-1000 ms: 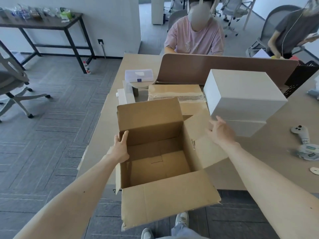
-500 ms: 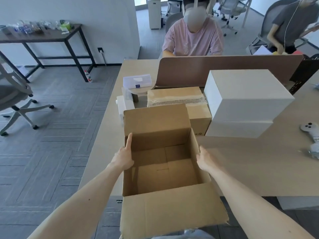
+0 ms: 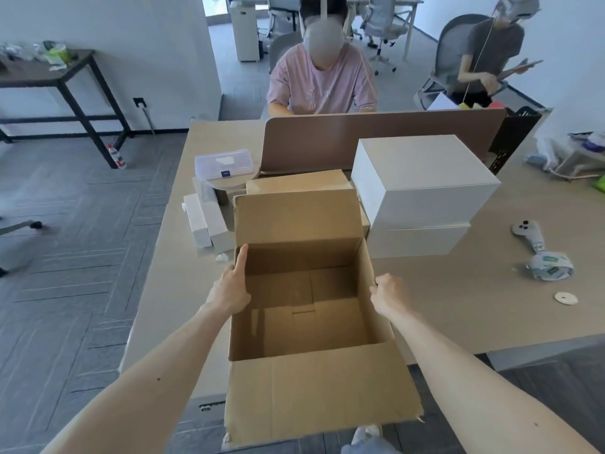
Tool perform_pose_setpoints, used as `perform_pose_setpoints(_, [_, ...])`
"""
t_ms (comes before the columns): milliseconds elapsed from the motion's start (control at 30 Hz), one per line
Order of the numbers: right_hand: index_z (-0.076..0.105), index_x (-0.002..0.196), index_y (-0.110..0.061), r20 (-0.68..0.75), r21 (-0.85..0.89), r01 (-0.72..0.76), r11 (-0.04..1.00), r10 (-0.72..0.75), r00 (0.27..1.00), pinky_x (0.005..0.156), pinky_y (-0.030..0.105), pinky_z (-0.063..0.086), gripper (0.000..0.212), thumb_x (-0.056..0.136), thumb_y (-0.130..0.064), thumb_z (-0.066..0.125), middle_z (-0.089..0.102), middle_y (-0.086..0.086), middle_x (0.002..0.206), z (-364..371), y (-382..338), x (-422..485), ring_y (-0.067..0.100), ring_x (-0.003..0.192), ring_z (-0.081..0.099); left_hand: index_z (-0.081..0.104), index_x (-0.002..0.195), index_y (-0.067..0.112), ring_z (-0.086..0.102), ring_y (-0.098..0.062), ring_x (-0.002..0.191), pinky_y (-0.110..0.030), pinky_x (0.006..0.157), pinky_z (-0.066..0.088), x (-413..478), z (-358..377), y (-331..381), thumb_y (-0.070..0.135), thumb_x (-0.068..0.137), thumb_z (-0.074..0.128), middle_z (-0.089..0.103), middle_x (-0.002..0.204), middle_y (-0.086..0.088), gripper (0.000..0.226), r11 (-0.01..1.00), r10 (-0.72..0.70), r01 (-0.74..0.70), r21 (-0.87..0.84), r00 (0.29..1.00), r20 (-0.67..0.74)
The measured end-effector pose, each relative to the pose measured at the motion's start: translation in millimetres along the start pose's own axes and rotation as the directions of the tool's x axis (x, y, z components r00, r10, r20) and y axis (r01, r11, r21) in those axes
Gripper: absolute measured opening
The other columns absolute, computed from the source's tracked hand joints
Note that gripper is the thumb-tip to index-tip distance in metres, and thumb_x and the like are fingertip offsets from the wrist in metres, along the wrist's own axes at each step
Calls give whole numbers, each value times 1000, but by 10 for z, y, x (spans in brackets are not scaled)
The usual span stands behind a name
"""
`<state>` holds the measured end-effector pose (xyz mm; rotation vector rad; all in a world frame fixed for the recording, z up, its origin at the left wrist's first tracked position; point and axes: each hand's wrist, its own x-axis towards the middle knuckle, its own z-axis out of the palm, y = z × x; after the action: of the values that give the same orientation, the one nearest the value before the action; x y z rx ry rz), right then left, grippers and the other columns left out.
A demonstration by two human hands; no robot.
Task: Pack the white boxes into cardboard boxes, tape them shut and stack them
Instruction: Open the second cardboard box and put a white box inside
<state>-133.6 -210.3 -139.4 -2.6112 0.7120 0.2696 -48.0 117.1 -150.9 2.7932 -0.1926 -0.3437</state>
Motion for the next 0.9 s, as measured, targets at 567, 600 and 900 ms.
perform_pose_setpoints(567, [28, 44, -18, -305, 197, 382, 903, -313, 899, 44, 27, 25, 56, 84, -53, 46, 28, -3, 38, -783, 472, 896, 23, 43, 38, 61, 114, 17, 52, -28, 109, -42, 91, 48, 421, -379, 1381, 28, 88, 59, 50, 118, -6, 28, 996, -92, 80, -50, 945, -314])
perform_pose_setpoints(600, [25, 45, -17, -409, 173, 426, 888, -329, 851, 43, 29, 22, 56, 83, -54, 40, 23, -2, 38, -988, 541, 983, 26, 42, 36, 61, 110, 17, 54, -27, 106, -40, 88, 47, 499, -421, 1623, 30, 91, 57, 52, 114, -4, 24, 994, -85, 55, -99, 942, -325])
perform_pose_setpoints(900, [62, 92, -14, -497, 311, 275, 910, -91, 863, 70, 31, 37, 34, 82, -46, 56, 59, 9, 95, -2572, 1242, 2152, 29, 88, 56, 57, 125, 21, 56, -27, 109, -37, 88, 41, 1285, -618, 3400, 46, 105, 35, 59, 124, -5, 39, 892, -48, -1, -453, 994, -97])
